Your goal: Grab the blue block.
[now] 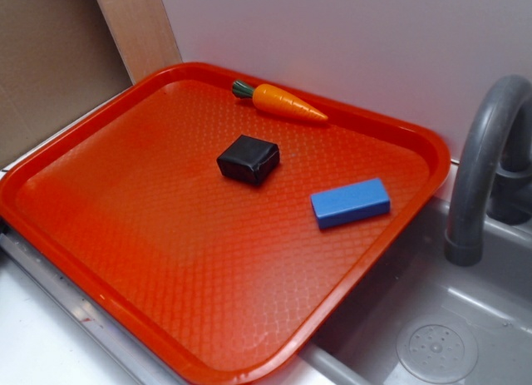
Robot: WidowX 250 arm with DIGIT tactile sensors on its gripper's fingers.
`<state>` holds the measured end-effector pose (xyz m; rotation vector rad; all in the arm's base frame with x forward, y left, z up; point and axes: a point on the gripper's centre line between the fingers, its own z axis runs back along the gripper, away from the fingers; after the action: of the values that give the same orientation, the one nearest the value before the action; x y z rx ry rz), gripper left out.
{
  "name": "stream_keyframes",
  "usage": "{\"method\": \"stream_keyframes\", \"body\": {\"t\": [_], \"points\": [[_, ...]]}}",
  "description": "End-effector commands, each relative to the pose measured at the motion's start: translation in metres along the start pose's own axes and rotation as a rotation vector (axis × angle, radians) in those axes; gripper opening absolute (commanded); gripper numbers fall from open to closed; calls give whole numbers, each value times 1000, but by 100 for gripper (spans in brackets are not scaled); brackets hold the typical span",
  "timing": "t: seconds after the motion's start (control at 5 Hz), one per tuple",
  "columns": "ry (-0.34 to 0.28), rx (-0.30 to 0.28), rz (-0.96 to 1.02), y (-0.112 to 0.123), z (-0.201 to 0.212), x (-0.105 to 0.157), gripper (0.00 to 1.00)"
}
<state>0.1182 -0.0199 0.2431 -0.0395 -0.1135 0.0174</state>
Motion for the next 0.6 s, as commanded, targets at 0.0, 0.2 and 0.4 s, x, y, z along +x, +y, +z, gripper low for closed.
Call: {"method": "stream_keyframes", "body": {"t": [0.0,0.2,0.4], "points": [[0,0,0,0,0,0,100],[-27,8,-114,-24,-9,9,100],[-69,2,-195,-57,-13,17,100]]}}
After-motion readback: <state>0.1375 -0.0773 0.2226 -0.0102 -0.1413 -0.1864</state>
